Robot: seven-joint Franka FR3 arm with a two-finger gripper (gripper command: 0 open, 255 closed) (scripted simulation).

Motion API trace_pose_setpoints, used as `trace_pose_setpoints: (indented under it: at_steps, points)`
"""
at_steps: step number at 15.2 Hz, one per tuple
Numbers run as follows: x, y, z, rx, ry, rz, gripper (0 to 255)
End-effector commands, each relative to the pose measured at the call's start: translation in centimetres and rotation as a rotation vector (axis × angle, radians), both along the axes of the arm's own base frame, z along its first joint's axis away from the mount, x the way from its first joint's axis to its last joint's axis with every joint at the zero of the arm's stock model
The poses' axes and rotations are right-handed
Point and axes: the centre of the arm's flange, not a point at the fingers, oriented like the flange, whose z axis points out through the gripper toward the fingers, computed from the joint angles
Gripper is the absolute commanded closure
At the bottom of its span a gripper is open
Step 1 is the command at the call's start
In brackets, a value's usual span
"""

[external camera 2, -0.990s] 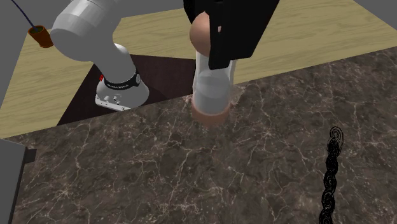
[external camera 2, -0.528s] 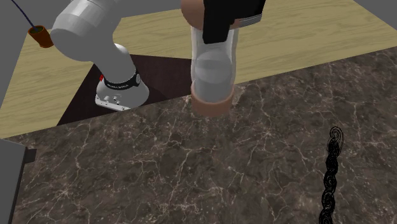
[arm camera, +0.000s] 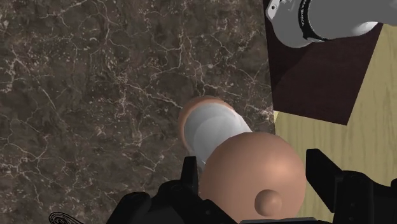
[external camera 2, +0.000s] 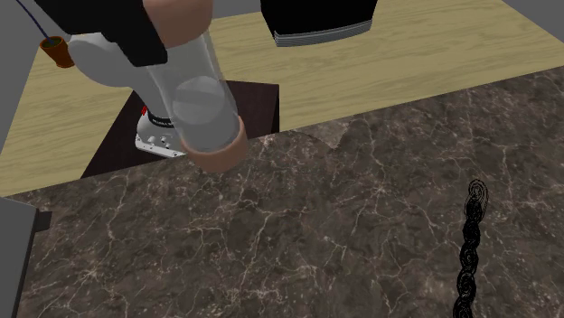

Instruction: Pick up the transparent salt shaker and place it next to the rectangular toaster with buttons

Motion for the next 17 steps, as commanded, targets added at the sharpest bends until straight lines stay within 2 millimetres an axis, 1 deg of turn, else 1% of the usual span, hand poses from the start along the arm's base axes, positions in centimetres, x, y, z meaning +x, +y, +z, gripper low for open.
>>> trace_pose_setpoints:
  at_steps: [1, 17]
  points:
    - [-2.5, -0.6, -0.1, 0.000, 0.000, 0.001, 255]
    - [-23.2, -4.8, 0.0, 0.000, 0.000, 0.001, 255]
